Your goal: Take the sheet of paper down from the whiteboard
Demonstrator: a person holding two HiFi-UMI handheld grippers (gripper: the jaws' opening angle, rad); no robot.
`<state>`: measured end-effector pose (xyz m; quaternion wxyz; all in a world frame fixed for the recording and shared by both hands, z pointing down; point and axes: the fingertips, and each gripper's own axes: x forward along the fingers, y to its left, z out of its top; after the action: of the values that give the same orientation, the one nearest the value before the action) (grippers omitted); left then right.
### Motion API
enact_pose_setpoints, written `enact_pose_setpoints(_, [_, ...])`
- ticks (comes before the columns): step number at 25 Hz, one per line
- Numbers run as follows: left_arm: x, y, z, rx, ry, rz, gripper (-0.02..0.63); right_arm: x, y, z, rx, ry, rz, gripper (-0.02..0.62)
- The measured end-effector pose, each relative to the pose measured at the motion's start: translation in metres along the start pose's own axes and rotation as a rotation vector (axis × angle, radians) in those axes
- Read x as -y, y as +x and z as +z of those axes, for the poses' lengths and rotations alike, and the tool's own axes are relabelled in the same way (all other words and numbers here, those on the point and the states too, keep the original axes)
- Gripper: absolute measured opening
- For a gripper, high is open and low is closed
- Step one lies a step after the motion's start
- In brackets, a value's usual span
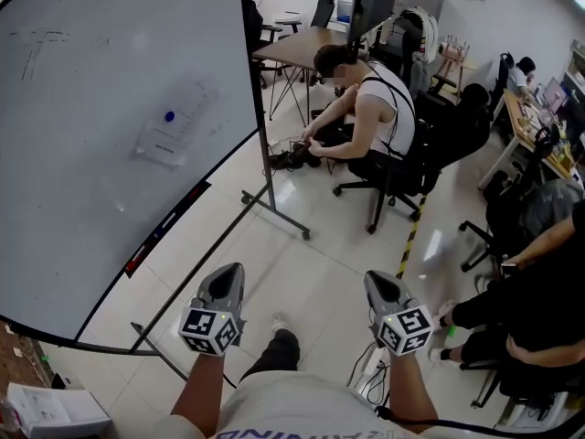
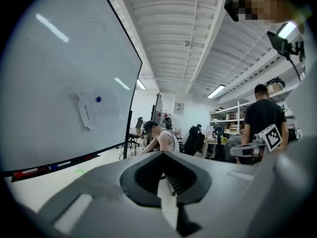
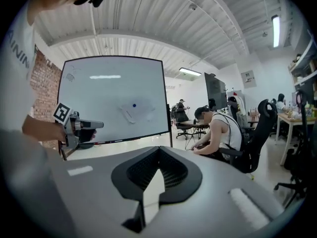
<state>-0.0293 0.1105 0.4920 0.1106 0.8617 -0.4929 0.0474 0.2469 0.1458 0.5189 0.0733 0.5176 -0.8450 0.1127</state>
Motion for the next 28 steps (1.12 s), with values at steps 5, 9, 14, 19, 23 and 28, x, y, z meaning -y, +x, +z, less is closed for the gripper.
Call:
enact_pose_setpoints(5, [-0.038,0.065,0.025,0.033,0.000,-0.002,0.002,0.016,0.066,0.030,-0.044,-0.110,0.009,0.008])
enact_pose_setpoints(9, [-0.089,0.104,0.044,0.034,0.022,0.028,0.002,0.016,0.141,0.058,-0.057,-0.139,0.055,0.007])
enact_pose_setpoints(14, [-0.160,0.139,0.064,0.043,0.026,0.102,0.002,0.011,0.232,0.097,-0.038,-0.167,0.122,0.007])
enact_pose_setpoints(19, [-0.209,0.154,0.090,0.067,0.035,0.193,0.002,-0.006,0.296,0.121,-0.026,-0.180,0.219,0.008])
enact_pose_setpoints(23, [-0.242,0.153,0.104,0.084,0.056,0.274,0.002,-0.017,0.348,0.138,-0.015,-0.197,0.304,0.008])
enact_pose_setpoints(28, [-0.279,0.149,0.111,0.086,0.070,0.426,0.002,-0.034,0.417,0.162,0.010,-0.211,0.458,0.008])
